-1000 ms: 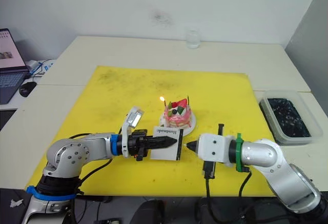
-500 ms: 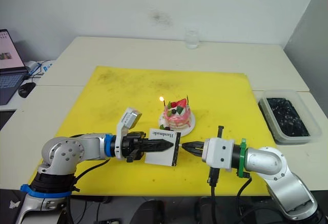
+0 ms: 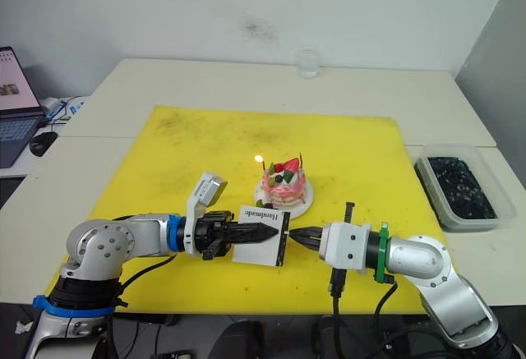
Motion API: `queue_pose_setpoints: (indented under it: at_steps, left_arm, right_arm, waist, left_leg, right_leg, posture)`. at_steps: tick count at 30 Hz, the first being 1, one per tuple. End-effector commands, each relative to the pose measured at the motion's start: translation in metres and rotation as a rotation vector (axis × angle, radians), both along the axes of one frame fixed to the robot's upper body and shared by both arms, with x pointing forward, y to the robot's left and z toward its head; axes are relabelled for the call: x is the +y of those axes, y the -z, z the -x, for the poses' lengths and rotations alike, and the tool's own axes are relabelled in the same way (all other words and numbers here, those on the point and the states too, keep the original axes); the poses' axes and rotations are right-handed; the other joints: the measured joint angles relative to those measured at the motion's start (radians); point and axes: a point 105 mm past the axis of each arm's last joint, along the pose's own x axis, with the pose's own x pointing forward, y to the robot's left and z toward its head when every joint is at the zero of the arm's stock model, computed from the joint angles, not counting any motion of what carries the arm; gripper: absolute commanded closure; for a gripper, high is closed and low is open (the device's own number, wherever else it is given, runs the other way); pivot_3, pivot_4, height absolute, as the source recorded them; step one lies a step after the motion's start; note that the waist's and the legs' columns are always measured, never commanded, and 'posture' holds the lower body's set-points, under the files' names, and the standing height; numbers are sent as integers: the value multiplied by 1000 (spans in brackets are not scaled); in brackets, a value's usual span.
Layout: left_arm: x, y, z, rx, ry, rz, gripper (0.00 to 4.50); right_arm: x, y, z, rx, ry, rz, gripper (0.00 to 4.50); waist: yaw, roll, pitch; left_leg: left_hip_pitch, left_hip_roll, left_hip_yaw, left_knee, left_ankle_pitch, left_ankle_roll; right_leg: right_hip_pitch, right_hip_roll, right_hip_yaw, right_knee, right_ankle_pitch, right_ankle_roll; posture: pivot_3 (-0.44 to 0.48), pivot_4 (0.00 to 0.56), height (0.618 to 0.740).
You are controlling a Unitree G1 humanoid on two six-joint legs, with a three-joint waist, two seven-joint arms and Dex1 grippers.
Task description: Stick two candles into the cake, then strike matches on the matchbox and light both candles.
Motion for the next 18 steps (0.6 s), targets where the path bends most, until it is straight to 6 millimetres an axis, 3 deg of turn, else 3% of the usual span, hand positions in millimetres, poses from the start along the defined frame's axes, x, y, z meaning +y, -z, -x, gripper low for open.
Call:
queue_pose_setpoints:
  at_steps: [1,18]
  left_arm:
    - [-3,-11,3,-42,25,18,4500]
    - [-10,-15,9,-45,56,42,4500]
  right_arm:
    - [1,-10,2,-44,-16,-18,4486]
    - [6,3,2,-43,-38,36,4486]
  waist:
    - [0,0,0]
    - [0,0,0]
  left_leg:
    - [0,0,0,0,0,0]
    - [0,0,0,0,0,0]
  right_leg:
    - [0,0,0,0,0,0]
    - [0,0,0,0,0,0]
  posture:
    - [0,150,740]
    - [0,150,740]
